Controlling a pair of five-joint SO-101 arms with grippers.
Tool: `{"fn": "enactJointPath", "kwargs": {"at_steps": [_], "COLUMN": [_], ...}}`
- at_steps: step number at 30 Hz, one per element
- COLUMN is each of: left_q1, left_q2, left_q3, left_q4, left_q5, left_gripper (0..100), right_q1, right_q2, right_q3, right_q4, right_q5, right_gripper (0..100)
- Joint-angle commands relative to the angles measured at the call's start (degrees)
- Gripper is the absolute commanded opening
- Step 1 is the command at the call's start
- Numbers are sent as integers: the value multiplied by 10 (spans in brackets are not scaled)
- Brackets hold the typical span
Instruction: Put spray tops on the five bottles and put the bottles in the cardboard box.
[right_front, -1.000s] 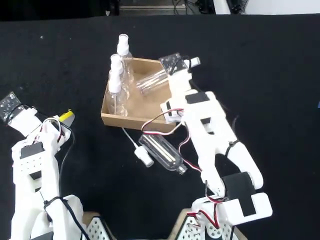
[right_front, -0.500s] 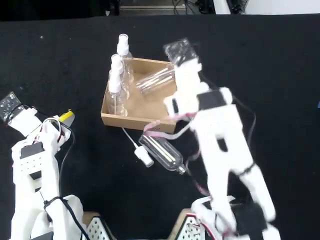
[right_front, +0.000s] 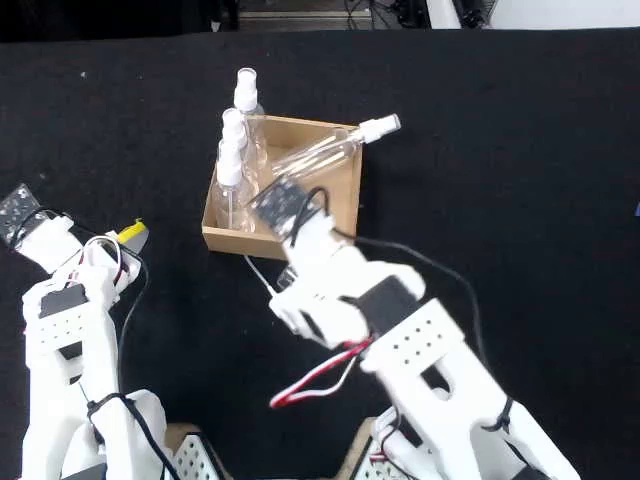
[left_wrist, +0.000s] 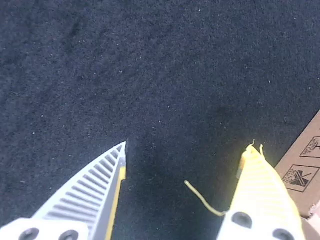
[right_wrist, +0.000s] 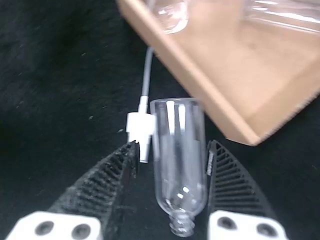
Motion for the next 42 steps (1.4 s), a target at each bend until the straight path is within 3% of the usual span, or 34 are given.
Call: {"fn": "enactJointPath", "kwargs": {"at_steps": [1, 12, 27, 42], "left_q1": [-6, -6, -6, -6], "left_q2": [-7, -7, -7, -7], "left_q3": [-15, -15, -14, -14], "left_q4": [-13, -13, -13, -13], "left_q5": [-12, -12, -13, -13], "left_gripper": [339, 339, 339, 339], "right_q1": [-41, -121, -72, -14], "right_q2": [-22, -18, 171, 257], "right_q3": [29, 115, 51, 51], "right_q4": [-55, -155, -192, -232], "right_q5": [-5, -25, -41, -36], "right_gripper": [198, 198, 201, 201]}}
